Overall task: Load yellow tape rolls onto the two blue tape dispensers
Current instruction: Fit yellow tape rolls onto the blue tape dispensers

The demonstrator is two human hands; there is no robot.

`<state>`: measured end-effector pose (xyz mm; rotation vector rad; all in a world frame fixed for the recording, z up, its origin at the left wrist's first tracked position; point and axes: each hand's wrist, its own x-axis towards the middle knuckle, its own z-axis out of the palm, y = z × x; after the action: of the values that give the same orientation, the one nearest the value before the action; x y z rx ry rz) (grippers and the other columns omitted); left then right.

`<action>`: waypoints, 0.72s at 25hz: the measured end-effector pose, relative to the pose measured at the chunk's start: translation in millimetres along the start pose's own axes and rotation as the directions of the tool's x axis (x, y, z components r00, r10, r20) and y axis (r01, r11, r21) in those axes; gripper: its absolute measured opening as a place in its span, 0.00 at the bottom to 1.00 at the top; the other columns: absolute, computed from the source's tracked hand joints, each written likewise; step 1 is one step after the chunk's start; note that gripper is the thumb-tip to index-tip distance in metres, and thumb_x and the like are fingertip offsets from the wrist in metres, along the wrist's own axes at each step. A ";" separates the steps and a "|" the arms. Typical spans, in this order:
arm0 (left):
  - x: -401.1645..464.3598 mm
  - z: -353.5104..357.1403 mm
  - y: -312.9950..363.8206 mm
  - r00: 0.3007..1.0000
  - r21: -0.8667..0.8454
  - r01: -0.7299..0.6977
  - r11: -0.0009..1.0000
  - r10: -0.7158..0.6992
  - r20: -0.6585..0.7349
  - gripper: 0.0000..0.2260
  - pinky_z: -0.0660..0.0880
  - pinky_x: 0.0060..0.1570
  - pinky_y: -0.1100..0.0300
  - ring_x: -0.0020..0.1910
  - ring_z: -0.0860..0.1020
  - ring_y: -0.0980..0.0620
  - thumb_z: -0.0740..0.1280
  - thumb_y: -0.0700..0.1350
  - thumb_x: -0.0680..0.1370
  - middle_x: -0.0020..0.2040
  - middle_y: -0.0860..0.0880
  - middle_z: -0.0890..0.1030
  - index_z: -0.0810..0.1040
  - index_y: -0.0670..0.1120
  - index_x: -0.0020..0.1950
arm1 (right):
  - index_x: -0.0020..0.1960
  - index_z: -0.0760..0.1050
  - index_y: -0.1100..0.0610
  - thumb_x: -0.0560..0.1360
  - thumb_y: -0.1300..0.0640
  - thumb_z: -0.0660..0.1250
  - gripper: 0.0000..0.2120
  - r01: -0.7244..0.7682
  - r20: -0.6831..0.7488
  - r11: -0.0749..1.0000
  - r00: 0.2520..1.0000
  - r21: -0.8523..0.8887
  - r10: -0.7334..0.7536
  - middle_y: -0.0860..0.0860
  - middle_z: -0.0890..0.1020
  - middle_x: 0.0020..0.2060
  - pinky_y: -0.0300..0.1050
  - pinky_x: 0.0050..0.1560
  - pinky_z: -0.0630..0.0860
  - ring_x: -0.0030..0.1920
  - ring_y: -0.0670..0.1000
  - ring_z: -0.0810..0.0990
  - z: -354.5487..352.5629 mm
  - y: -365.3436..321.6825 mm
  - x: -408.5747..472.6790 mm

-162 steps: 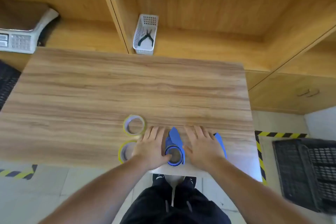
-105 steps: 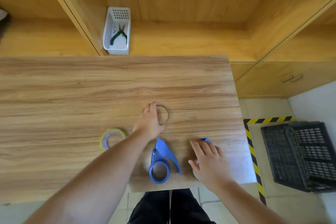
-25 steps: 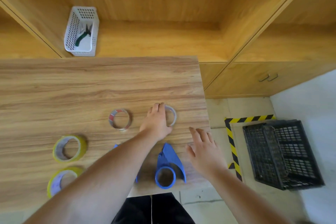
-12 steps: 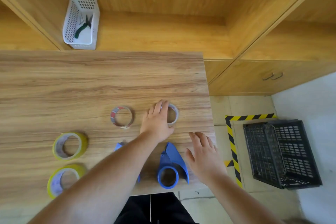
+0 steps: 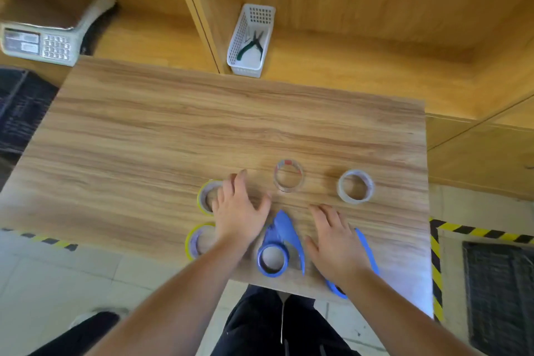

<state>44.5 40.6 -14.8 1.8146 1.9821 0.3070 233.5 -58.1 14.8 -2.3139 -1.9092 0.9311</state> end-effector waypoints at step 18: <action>52.2 -2.6 -97.9 0.944 0.049 0.164 0.985 -0.171 0.281 0.51 0.69 0.69 0.45 0.73 0.67 0.39 0.80 0.58 0.65 0.73 0.42 0.67 0.57 0.44 0.79 | 0.81 0.48 0.48 0.80 0.45 0.62 0.35 0.003 0.107 0.998 0.994 -0.057 0.003 0.47 0.55 0.81 0.55 0.76 0.61 0.79 0.53 0.55 34.4 -51.2 13.1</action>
<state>-46.2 80.8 -64.5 1.5879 1.9243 -0.0316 173.7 -45.4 -0.8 -2.3401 -2.0012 1.0352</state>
